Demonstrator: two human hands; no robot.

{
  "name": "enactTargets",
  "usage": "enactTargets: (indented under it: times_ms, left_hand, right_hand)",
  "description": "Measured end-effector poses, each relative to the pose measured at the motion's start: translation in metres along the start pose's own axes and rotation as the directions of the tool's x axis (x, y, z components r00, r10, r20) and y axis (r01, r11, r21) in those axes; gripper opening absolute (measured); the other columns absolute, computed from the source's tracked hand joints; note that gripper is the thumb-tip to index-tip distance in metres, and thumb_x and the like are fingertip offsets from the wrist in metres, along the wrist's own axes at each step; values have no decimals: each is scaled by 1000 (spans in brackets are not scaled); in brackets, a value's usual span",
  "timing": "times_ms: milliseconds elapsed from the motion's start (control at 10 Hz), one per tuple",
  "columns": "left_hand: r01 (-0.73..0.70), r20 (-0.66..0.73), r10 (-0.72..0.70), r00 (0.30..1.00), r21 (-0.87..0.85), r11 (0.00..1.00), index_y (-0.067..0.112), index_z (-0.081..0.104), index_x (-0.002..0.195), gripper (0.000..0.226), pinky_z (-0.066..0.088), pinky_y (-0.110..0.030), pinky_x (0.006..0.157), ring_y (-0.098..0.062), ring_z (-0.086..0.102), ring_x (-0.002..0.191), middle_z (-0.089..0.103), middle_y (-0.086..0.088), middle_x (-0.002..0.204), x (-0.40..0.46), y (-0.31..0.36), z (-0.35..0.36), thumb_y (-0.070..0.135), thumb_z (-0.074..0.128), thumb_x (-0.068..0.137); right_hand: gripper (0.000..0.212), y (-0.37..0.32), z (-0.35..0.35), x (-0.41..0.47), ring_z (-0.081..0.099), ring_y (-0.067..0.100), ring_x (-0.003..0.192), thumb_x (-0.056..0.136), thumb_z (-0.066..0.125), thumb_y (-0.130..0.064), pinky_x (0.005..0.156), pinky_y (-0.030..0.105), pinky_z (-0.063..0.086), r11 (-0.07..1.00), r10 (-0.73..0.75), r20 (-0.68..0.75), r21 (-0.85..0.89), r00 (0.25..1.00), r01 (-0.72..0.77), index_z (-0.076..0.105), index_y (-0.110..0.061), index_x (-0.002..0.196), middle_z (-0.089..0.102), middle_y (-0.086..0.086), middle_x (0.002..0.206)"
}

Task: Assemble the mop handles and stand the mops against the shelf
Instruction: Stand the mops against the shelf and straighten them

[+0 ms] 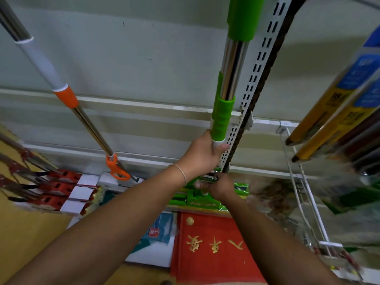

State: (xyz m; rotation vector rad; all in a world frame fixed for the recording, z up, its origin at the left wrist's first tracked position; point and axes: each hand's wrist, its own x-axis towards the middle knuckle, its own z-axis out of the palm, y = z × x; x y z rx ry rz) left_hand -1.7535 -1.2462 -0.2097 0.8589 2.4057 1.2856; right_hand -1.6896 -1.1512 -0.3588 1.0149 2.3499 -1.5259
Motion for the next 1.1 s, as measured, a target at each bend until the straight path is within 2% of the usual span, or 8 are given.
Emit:
enactTargets:
  times_ms: [100,300,400,500,600,900,1000,1100]
  left_hand:
    - [7,40,-6,999,-10,1000,22,45,108,26,36,-20,62,-14,54,83,56,7,88,0,-1,-2,36,59,91]
    - [20,40,-20,999,-18,1000,20,46,117,34,35,-23,66,-14,52,86,56,5,97,-2,0,1,39,58,91]
    - [19,23,-19,1000,-9,1000,23,49,114,31,36,-25,72,-12,51,86,55,7,97,-4,0,1,41,59,91]
    - [-18,19,18,1000,20,1000,28,51,91,19,36,-20,60,-10,55,75,58,11,82,-4,0,-3,44,62,88]
    - [6,48,-6,999,9,1000,31,55,86,22,38,-19,57,-8,58,72,60,14,76,-5,-2,-8,50,65,83]
    - [-17,134,17,991,-5,1000,33,54,97,15,43,-25,74,-12,62,87,63,9,94,-12,-12,-23,43,61,88]
    - [-37,133,40,990,-19,999,28,57,110,20,44,-23,72,-9,62,84,62,9,95,-14,-19,-24,38,56,92]
    - [-41,115,45,992,-37,998,20,58,121,29,46,-28,83,-14,62,92,64,5,100,-17,-17,-29,33,53,95]
  right_hand:
    - [84,4,3,-7,70,27,100,52,93,-48,85,46,58,999,-25,-32,39,999,26,65,-8,121,73,9,112]
    - [102,-4,1,-18,62,27,116,61,92,-41,95,45,53,999,-9,-58,40,998,11,45,-5,144,59,12,138]
    - [90,-3,1,-25,64,24,114,67,89,-39,97,43,53,999,-14,-69,34,998,17,48,-8,141,65,8,130]
    - [82,-4,2,-36,66,23,106,70,85,-43,90,38,56,999,-43,-142,-15,989,42,51,-12,137,66,6,125]
    - [80,-8,0,-47,63,19,104,66,87,-44,82,30,53,995,-96,-219,-24,971,93,52,-16,132,66,2,121]
    - [73,-34,-9,-75,56,30,121,80,75,-38,100,42,46,976,-216,-402,-126,890,180,47,-5,138,60,15,129]
    - [72,-40,-12,-82,54,30,123,81,73,-39,100,40,46,968,-245,-432,-157,868,195,45,-7,140,59,13,131]
    - [71,-48,-15,-90,53,29,122,81,74,-40,99,38,46,966,-250,-458,-175,853,190,45,-11,139,59,12,129]
